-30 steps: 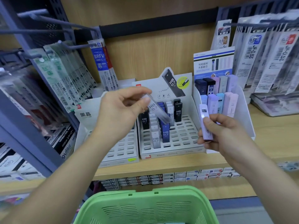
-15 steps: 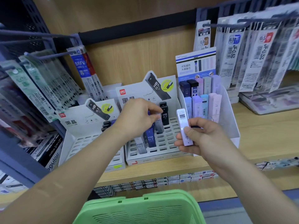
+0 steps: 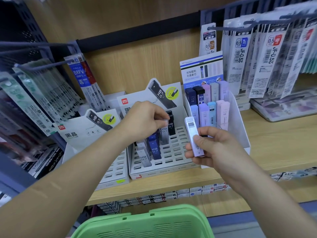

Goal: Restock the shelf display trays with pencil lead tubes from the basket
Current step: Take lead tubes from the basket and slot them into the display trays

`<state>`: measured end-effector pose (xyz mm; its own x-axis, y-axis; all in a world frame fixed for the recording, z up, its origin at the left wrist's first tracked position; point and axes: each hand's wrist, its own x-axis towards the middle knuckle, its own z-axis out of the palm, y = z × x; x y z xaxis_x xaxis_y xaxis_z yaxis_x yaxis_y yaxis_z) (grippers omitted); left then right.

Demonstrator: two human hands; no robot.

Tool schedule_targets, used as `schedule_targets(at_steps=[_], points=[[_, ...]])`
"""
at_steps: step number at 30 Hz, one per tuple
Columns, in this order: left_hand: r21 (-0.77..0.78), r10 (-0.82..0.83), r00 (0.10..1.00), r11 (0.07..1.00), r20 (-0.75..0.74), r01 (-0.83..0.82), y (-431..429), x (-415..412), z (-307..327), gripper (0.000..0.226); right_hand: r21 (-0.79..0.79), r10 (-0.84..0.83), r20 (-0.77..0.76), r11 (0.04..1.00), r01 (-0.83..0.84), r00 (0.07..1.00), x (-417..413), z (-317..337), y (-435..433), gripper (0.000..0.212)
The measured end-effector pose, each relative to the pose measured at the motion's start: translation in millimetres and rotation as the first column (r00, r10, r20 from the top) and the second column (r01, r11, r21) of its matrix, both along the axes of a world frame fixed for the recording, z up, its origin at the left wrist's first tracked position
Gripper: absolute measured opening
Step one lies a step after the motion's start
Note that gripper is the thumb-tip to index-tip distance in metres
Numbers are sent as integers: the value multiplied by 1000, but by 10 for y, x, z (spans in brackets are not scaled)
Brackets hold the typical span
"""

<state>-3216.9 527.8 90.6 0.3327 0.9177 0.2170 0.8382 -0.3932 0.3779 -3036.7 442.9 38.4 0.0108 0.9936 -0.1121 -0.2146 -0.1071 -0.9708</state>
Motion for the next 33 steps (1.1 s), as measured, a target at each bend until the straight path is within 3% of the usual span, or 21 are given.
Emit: schedule_targets(at_steps=[6,9,11,14,18,20,25,33], points=[[53,-4,996,999,-89,9,21,-20,-153,15,-4,4,-14,1000,-4,1000,-8,-19,27,8],[138,13,979,990,-206,16,60,-30,-186,14,-5,23,-9,1000,-23,1000,-28,-46,45,6],[116,28,964,993,-265,3,84,-21,-150,20,-8,32,-4,999,-32,999,-37,-65,58,7],[58,63,976,997,-209,-52,83,-2,-77,21,-13,30,-7,999,-30,1000,-43,-87,72,8],[15,116,992,993,41,-117,86,-147,-21,17,-12,33,-20,999,-33,999,-51,-90,72,6],[18,149,984,988,97,-151,71,-253,-7,13,-6,34,-28,999,-34,999,-60,-89,69,5],[-28,179,983,984,29,-179,3,-286,-78,1,10,49,-72,999,-48,996,-106,-108,69,8],[32,175,978,985,-117,-172,79,-289,-28,10,-17,75,-52,997,-76,996,-141,-86,30,11]])
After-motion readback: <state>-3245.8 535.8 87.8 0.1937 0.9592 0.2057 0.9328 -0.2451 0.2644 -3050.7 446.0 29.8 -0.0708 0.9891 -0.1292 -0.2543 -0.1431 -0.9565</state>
